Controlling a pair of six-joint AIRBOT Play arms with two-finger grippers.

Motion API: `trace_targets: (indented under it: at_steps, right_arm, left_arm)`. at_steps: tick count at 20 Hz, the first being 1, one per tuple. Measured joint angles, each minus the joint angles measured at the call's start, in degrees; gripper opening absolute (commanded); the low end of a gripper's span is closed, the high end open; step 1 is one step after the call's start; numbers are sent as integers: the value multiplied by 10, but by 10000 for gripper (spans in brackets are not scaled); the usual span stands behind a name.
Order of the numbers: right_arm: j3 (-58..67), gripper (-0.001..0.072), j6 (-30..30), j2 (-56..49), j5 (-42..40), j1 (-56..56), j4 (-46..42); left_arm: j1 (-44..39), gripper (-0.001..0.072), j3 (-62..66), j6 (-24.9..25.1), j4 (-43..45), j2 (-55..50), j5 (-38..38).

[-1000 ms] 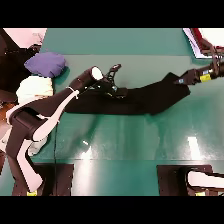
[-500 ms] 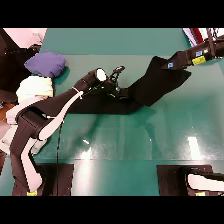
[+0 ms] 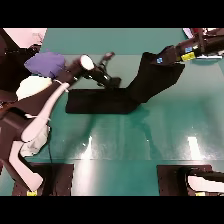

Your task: Fold the shirts.

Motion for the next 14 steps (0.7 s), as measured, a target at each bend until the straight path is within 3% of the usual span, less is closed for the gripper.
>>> trace_targets:
  at_steps: [7,9,10,14]
  right_arm:
    - [33,31,-47,-100,-104,145,67]
    - [79,435,-69,-161,-146,204,84]
    - [105,486,-78,-195,-172,233,89]
    - [141,481,-94,-272,-250,294,98]
  left_arm:
    - [157,23,0,16,64,140,-65]
    - [197,23,0,17,72,174,-79]
    - [215,24,0,18,75,188,-87]
    - [269,24,0,19,83,229,-116]
